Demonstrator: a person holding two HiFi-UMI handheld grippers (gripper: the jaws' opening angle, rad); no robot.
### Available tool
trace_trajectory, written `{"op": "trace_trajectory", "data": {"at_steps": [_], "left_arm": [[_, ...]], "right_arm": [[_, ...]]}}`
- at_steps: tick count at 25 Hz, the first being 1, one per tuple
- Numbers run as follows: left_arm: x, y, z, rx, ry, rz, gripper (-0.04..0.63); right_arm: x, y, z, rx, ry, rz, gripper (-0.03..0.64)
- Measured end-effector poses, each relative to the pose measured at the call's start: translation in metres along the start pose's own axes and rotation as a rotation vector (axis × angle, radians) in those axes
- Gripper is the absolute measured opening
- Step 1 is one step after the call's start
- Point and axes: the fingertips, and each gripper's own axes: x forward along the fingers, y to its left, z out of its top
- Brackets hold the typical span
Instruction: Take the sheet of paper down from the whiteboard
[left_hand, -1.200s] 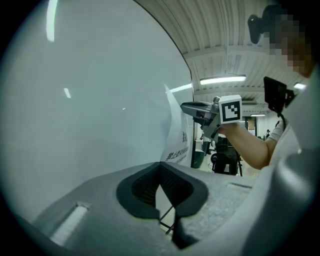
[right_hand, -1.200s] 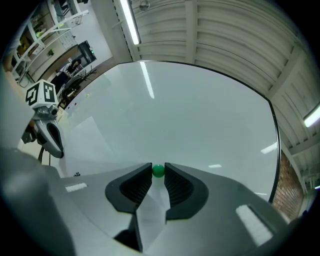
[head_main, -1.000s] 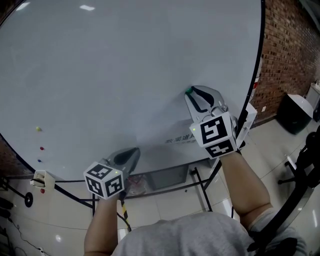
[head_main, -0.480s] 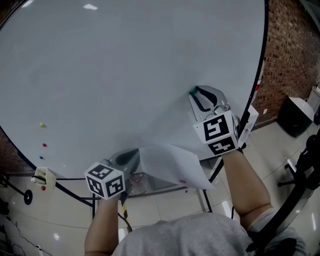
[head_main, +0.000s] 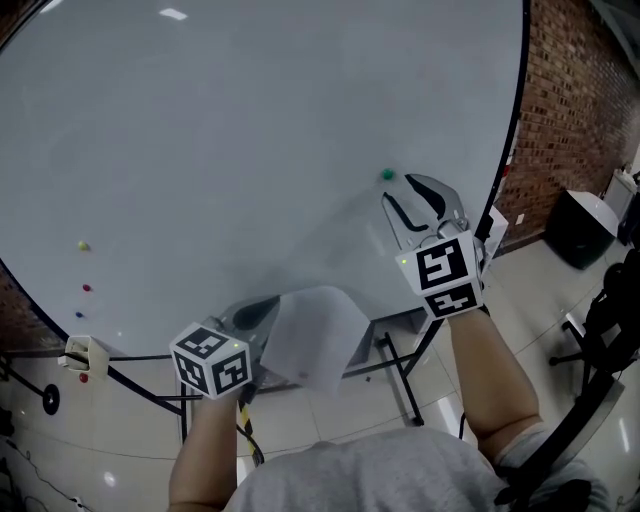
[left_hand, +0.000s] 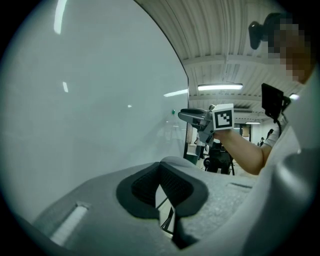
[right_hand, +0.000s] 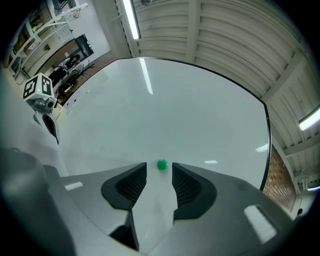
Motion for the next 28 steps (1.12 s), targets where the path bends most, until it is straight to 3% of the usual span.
{"op": "trace_trajectory", "data": {"at_steps": [5, 15, 19, 25, 28], "left_arm": [[-0.011, -0.010, -0.002, 0.006, -0.002, -0.021, 0.000], [-0.050, -0.072, -0.004, 0.022, -0.029, 0.018, 0.000], [-0.065, -0.126, -0.024, 0.018, -0.030, 0.031, 0.000], [-0.092, -0.241, -0.066, 0.012, -0.027, 0.043, 0.001], [-0.108, -0.299, -0.086, 0.006, -0.010, 0.050, 0.001]], "right_arm": [[-0.024, 0.027, -0.017, 0.046, 0.038, 0.043, 0.132], [-0.107, 0.103, -0.081, 0.202, 0.144, 0.267, 0.035], [-0.175, 0.129, -0.104, 0.284, 0.161, 0.348, 0.014], [-0.307, 0.166, -0.126, 0.426, 0.178, 0.483, 0.003], [-0.374, 0.180, -0.137, 0.445, 0.202, 0.531, 0.002]]}}
